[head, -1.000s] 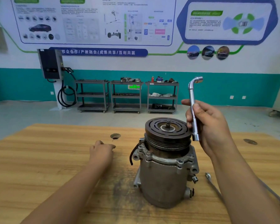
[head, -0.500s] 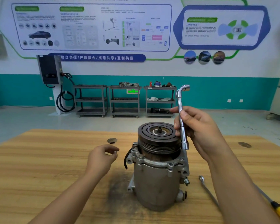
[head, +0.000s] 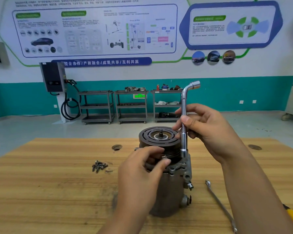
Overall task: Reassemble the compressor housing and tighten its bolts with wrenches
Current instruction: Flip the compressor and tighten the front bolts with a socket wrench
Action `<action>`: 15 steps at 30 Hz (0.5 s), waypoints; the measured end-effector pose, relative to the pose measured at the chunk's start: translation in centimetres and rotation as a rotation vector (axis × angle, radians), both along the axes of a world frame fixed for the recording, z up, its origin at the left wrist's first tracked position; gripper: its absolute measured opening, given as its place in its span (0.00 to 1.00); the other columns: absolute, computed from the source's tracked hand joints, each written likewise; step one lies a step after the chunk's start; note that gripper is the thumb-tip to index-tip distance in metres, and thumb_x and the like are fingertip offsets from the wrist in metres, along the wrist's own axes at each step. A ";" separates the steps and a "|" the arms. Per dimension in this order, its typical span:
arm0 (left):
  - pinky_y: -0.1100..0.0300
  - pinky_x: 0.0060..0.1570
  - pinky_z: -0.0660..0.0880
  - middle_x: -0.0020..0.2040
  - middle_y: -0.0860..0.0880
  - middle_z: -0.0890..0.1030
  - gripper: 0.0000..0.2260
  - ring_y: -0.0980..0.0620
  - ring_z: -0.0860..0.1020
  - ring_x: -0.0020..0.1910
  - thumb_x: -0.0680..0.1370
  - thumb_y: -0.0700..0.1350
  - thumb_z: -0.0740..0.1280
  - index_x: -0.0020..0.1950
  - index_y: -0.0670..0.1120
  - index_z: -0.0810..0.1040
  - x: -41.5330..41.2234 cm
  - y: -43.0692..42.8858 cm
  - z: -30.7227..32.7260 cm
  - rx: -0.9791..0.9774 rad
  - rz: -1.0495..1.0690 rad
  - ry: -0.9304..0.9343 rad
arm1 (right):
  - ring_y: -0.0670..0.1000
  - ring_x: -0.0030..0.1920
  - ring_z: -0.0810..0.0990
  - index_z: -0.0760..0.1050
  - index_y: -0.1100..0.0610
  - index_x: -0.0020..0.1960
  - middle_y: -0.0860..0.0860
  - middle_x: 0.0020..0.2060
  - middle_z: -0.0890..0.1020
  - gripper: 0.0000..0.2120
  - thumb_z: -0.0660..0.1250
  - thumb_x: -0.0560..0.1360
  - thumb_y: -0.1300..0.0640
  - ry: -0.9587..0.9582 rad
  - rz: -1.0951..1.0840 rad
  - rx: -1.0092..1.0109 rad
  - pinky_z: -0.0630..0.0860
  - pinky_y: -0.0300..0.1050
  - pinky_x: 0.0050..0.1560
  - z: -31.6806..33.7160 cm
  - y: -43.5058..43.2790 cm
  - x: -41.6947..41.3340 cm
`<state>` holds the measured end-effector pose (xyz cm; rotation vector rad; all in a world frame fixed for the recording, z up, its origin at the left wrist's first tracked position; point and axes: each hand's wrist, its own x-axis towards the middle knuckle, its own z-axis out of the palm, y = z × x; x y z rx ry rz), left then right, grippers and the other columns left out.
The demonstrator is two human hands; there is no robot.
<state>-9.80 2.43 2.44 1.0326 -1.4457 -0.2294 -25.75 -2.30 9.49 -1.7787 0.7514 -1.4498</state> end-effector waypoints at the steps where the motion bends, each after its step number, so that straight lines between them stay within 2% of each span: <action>1: 0.75 0.40 0.70 0.38 0.61 0.81 0.12 0.63 0.78 0.42 0.66 0.43 0.77 0.39 0.58 0.80 -0.3 -0.2 -0.3 -0.026 0.032 -0.018 | 0.50 0.34 0.83 0.75 0.54 0.49 0.53 0.36 0.85 0.05 0.64 0.75 0.61 0.004 0.005 -0.001 0.71 0.34 0.29 0.0 0.1 -0.1; 3: 0.74 0.42 0.70 0.38 0.61 0.80 0.13 0.62 0.77 0.42 0.65 0.43 0.78 0.37 0.59 0.78 -0.7 -0.6 -0.9 -0.103 0.093 -0.063 | 0.52 0.36 0.84 0.75 0.54 0.48 0.53 0.36 0.85 0.04 0.65 0.74 0.61 0.012 0.006 -0.007 0.72 0.34 0.29 0.1 0.1 -0.3; 7: 0.73 0.46 0.69 0.39 0.63 0.77 0.08 0.61 0.74 0.43 0.64 0.42 0.78 0.38 0.51 0.80 -1.0 -1.3 -1.7 -0.258 0.144 -0.163 | 0.53 0.38 0.84 0.74 0.52 0.47 0.52 0.37 0.85 0.05 0.65 0.75 0.61 0.027 -0.008 -0.034 0.71 0.35 0.30 0.2 0.2 -0.5; 10: 0.70 0.47 0.69 0.39 0.61 0.78 0.05 0.59 0.73 0.44 0.66 0.46 0.74 0.37 0.48 0.81 -1.2 -1.5 -1.9 -0.314 0.144 -0.160 | 0.52 0.38 0.84 0.75 0.52 0.46 0.51 0.36 0.85 0.05 0.65 0.75 0.62 0.037 -0.014 -0.050 0.71 0.34 0.30 0.2 0.3 -0.3; 15: 0.69 0.48 0.68 0.40 0.57 0.80 0.06 0.56 0.71 0.44 0.68 0.47 0.74 0.37 0.46 0.81 -1.3 -1.8 -2.2 -0.367 0.172 -0.236 | 0.51 0.37 0.84 0.74 0.53 0.46 0.50 0.36 0.85 0.05 0.65 0.75 0.63 0.049 -0.020 -0.049 0.70 0.33 0.30 0.3 0.4 -0.2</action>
